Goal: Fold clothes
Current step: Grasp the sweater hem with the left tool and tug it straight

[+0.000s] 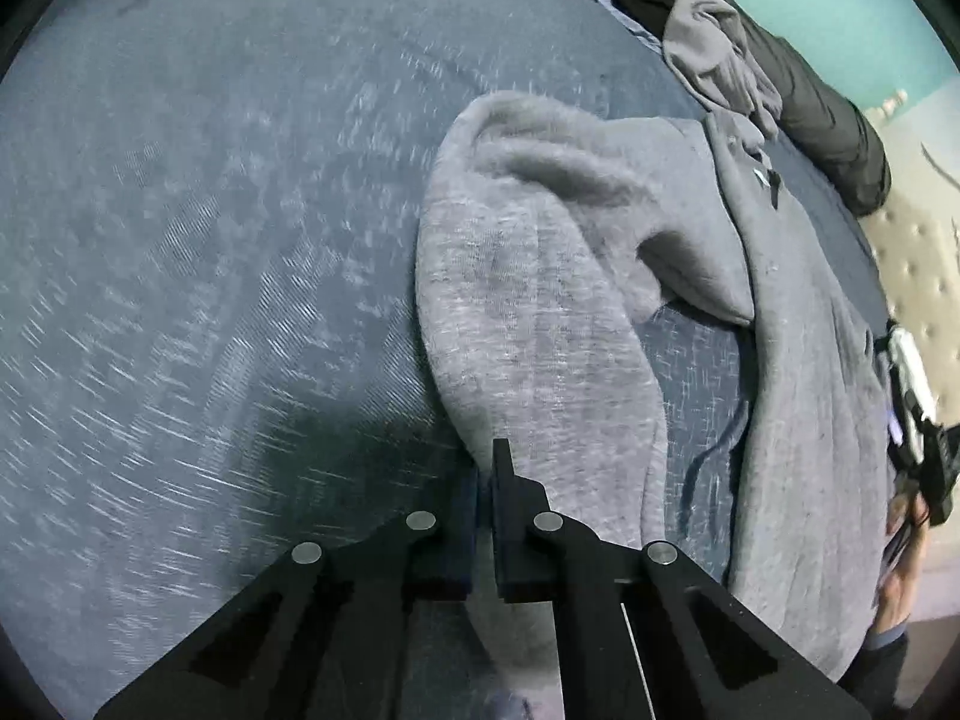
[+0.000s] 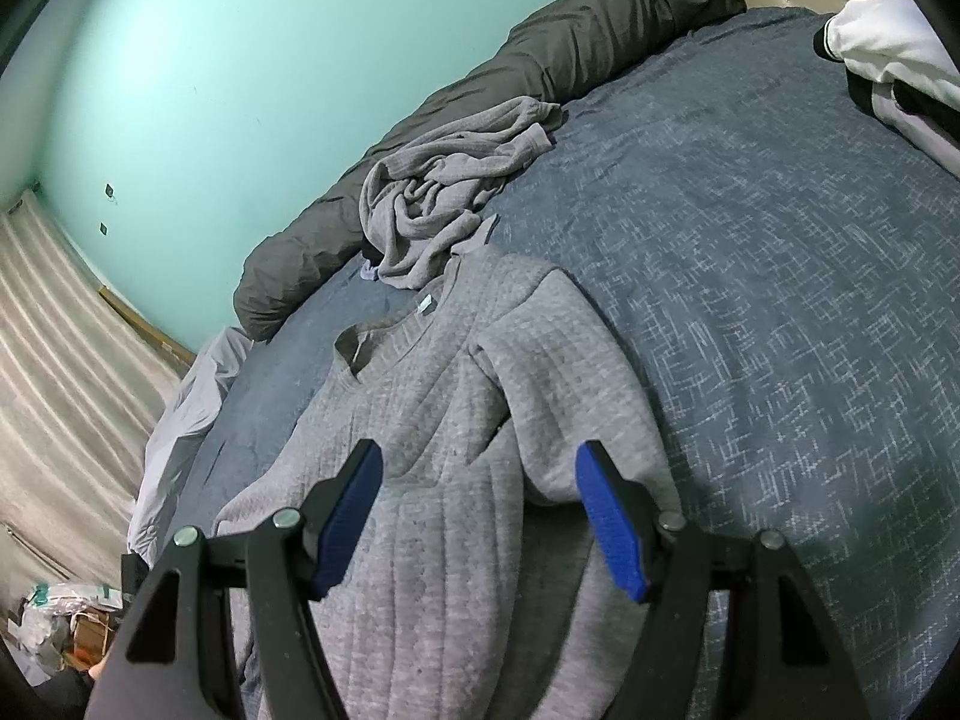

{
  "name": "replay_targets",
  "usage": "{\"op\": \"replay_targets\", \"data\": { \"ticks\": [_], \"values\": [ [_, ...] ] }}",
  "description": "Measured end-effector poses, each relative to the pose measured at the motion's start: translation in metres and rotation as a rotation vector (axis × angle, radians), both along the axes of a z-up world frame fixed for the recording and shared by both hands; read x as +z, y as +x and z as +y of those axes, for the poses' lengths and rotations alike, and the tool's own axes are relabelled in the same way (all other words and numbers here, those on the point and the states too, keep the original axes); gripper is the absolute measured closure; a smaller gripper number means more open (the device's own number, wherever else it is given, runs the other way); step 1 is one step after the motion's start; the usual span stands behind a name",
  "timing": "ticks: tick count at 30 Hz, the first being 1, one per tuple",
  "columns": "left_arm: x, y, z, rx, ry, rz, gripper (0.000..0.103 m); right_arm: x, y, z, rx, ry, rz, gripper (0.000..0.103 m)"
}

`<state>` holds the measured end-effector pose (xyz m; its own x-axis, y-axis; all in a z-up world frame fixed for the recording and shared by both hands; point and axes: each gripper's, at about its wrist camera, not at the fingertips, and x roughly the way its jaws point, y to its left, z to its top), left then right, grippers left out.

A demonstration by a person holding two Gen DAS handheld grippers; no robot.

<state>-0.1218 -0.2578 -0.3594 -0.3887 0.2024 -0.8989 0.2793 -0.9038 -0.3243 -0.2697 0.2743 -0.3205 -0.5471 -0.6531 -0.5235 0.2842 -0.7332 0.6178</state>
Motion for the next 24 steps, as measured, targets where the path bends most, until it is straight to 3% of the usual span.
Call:
{"op": "replay_targets", "data": {
  "ticks": [6,9,16,18,24],
  "values": [
    [0.054,0.005,-0.054,0.058,-0.152,0.006,0.1,0.0,-0.001,0.003,-0.007,-0.001,0.003,0.035],
    [0.065,-0.002,-0.085,0.071,-0.201,-0.023,0.1,0.0,-0.001,0.004,-0.01,0.0,0.002,0.035],
    [0.075,-0.029,-0.107,0.052,-0.278,-0.045,0.1,0.0,-0.001,0.002,-0.009,0.016,0.006,0.035],
    [0.079,-0.031,-0.109,0.078,-0.292,-0.018,0.1,0.0,-0.002,0.002,-0.01,0.02,0.007,0.035],
    [0.063,-0.037,-0.1,0.091,-0.328,-0.06,0.095,-0.001,-0.006,0.006,-0.031,0.027,0.002,0.035]
  ]
}}
